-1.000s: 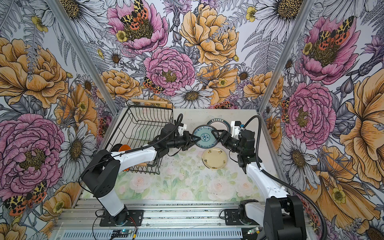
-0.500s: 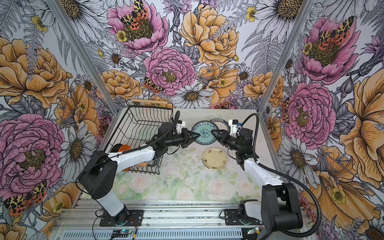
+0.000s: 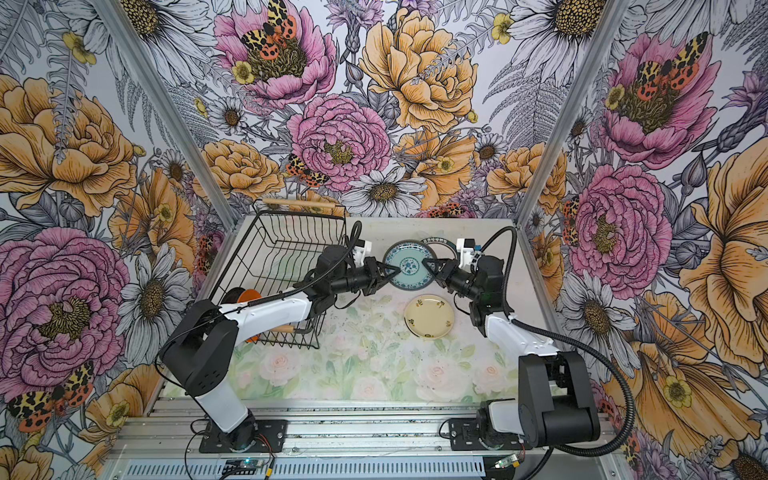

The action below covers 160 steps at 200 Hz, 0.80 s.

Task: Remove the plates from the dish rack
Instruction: 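Open the left gripper and draw back while the right gripper pulls the plate away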

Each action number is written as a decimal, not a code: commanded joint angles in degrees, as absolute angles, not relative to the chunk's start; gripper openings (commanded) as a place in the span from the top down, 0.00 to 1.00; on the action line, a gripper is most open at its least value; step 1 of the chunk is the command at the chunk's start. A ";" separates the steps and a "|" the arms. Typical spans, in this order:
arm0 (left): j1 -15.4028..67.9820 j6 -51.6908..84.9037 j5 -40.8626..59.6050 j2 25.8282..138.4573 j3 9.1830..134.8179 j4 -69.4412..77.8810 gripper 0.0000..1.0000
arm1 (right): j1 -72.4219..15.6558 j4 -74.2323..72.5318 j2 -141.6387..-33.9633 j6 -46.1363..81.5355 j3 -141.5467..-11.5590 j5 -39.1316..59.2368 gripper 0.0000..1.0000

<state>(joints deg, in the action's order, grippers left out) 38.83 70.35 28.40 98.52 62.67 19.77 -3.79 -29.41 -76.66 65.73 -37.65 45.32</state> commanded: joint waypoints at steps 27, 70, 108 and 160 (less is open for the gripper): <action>38.59 72.05 30.60 97.35 65.33 20.89 0.73 | -4.28 -32.52 -75.87 62.47 -38.32 46.88 1.00; 38.32 67.41 30.96 93.69 66.87 12.31 0.43 | -3.17 -24.89 -74.95 55.09 -43.75 45.91 1.00; 37.73 59.12 27.66 86.89 66.71 -2.34 0.37 | -0.05 -20.03 -78.19 42.59 -54.85 47.62 1.00; 32.59 47.54 23.81 74.95 64.92 -21.44 0.01 | 3.24 1.66 -86.86 15.79 -76.81 47.42 1.00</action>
<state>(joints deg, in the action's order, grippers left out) 35.62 55.79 27.51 80.12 65.25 -8.45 1.37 -10.59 -83.66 31.64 -68.31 48.16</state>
